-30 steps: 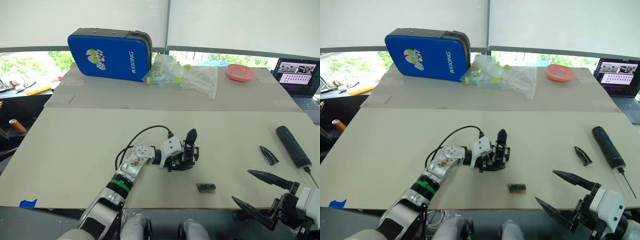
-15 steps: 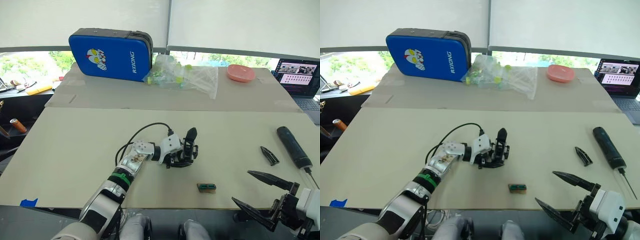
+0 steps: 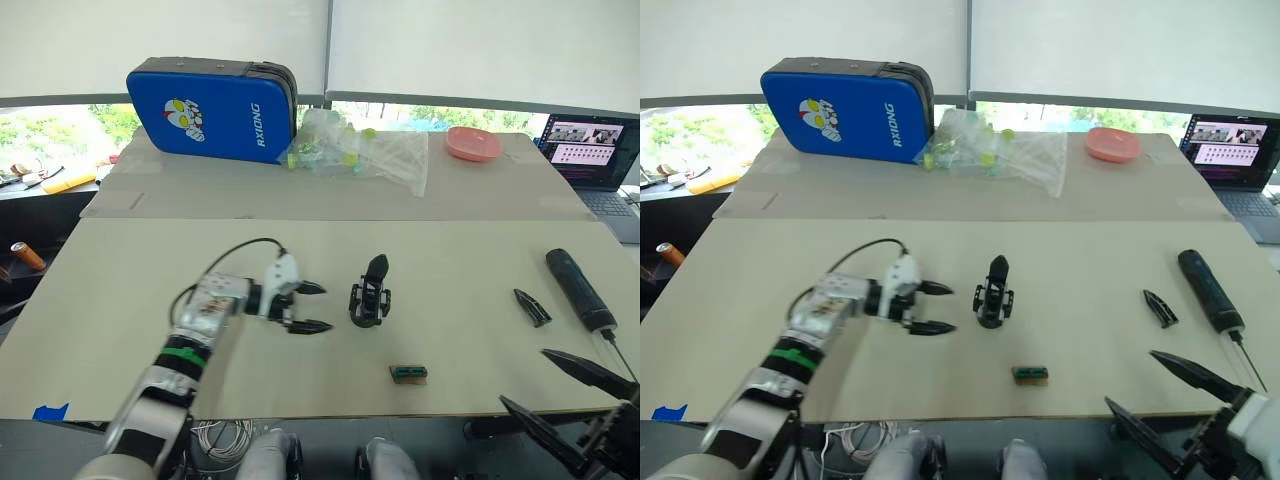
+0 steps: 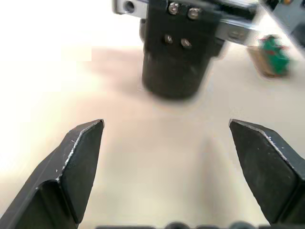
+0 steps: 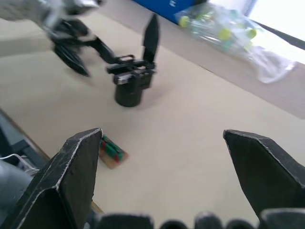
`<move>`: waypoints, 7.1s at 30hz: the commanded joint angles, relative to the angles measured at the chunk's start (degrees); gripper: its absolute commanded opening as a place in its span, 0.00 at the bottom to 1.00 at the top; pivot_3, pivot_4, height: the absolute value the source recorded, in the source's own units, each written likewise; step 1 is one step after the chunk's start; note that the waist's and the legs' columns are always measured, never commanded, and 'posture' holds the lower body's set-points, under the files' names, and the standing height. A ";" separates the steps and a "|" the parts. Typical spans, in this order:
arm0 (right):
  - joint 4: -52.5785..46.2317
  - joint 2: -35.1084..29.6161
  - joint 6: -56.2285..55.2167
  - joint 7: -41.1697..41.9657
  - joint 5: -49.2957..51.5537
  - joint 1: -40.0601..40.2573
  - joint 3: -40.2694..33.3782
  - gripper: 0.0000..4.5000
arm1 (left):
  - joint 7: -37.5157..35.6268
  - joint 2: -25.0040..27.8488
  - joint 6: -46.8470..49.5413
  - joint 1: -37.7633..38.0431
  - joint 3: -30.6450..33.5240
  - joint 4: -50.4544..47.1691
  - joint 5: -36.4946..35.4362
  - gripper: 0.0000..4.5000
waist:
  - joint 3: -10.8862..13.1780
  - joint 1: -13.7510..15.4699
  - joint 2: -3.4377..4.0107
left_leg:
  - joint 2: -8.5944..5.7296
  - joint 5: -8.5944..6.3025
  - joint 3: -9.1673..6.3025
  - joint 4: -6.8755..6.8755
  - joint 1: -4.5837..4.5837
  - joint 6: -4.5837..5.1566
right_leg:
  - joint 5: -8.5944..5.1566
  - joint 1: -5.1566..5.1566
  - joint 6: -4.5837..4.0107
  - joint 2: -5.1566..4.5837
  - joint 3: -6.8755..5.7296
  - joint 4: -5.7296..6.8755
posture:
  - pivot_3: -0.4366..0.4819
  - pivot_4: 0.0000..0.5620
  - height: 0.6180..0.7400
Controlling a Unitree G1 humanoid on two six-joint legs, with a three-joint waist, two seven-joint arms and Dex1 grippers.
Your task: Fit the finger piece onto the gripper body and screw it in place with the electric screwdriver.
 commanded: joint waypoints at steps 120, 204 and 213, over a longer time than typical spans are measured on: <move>51.45 -22.65 51.76 -20.73 -20.14 -71.60 21.64 0.25 | 10.50 4.73 16.96 3.23 10.12 -28.37 -20.22 1.00 | 0.04 -0.56 0.36 | -0.21 0.31 0.36 0.07 0.13 -0.04 | -0.08 0.51 0.38 0.17 -0.12 0.04 | 0.48 0.27 1.00; 2.70 -8.65 98.23 -33.02 36.65 -87.41 18.47 0.99 | -3.75 -8.02 31.49 -29.03 -3.57 -6.33 -21.72 0.00 | 0.42 -0.37 0.17 | -0.87 0.44 0.00 -0.06 -0.53 0.33 | -0.12 -0.11 0.52 -0.78 -0.11 0.11 | 0.48 0.27 1.00; 6.99 -11.70 88.09 -50.77 53.65 -86.92 24.97 0.99 | -4.35 -7.99 33.15 -27.85 -3.65 -8.39 -20.93 0.00 | 0.42 -0.18 0.17 | -1.09 0.61 0.10 -0.05 -0.86 0.64 | 0.09 -0.28 0.91 -0.62 -0.48 0.09 | 0.48 0.27 1.00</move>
